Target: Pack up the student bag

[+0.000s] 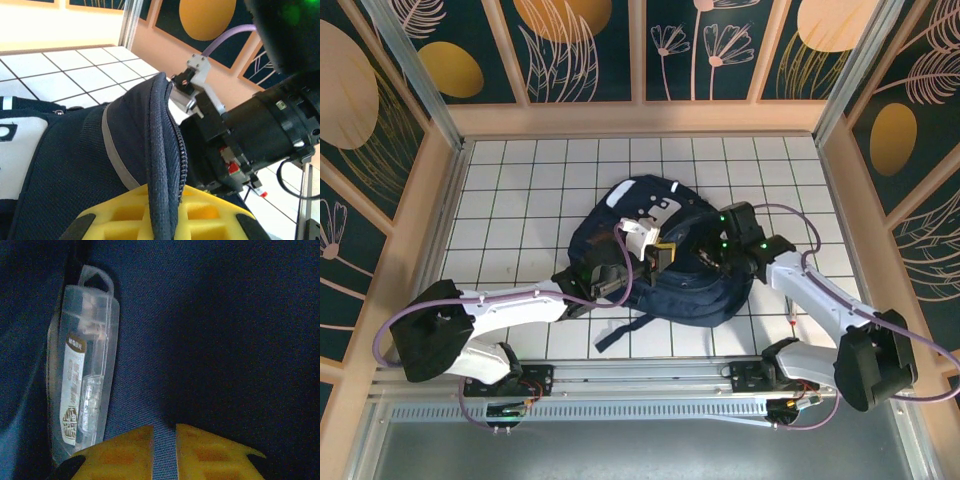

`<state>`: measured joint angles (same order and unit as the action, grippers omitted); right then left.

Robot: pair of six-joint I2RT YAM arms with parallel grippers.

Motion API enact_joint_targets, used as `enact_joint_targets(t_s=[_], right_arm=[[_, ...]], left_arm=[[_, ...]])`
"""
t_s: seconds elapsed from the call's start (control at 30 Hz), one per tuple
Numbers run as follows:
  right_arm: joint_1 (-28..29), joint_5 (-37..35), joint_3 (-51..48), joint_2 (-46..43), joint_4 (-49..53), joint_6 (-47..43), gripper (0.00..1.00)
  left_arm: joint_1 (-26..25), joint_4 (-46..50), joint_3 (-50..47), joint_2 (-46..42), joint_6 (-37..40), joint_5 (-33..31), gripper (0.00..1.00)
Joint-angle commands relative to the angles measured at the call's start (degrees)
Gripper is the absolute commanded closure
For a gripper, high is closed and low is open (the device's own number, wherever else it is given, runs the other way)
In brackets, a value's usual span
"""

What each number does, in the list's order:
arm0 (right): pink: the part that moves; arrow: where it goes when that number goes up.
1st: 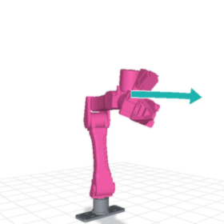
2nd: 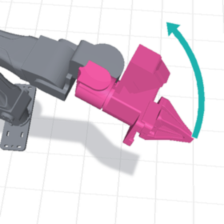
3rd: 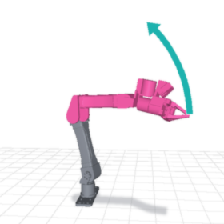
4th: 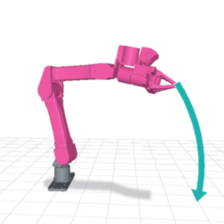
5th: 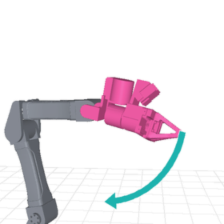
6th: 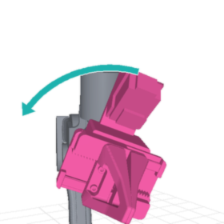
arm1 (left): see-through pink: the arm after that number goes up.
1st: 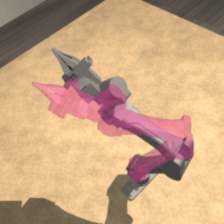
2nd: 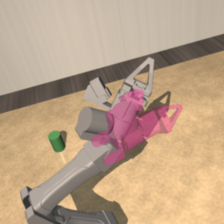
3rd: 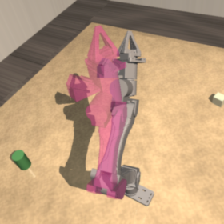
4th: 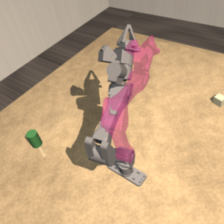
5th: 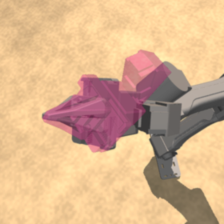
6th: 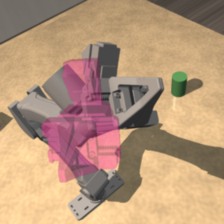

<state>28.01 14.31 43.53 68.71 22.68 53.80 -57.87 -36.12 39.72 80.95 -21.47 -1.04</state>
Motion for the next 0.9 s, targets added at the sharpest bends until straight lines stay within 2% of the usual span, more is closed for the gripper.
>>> enact_joint_targets(t_s=[0.0,0.1,0.27,0.37,0.47,0.57,0.7,0.87], right_arm=[[2.37,3.95,-1.34,2.02,-6.95,2.61,0.82],[3.02,3.80,-0.73,4.22,-12.99,3.97,0.88],[3.02,3.27,2.00,7.37,-19.53,4.87,0.87],[3.02,0.60,5.68,7.59,-15.17,1.95,0.79],[2.65,-5.35,9.50,6.61,-5.19,-2.44,0.67],[0.83,-10.76,10.62,4.59,3.76,-5.87,0.60],[-3.62,-14.12,7.22,-0.55,8.05,-7.25,0.51],[-16.94,-17.49,1.29,-5.17,13.05,-7.54,0.36]], left_arm=[[-0.31,-9.11,1.55,-0.68,-1.34,2.79,1.00],[-0.32,-9.97,1.38,-0.16,-2.14,2.87,1.00],[-0.32,-10.15,0.47,-1.13,-2.53,-0.35,1.00],[-0.32,-5.60,-0.36,-3.52,-1.39,-7.56,1.00],[-0.09,2.14,0.36,-6.16,3.57,-12.76,1.00],[2.65,9.83,0.95,-8.27,7.29,-14.21,1.00],[7.02,13.16,-2.44,-13.36,10.56,-14.93,1.00],[9.81,16.03,-4.48,-19.07,13.94,-14.95,1.00]])
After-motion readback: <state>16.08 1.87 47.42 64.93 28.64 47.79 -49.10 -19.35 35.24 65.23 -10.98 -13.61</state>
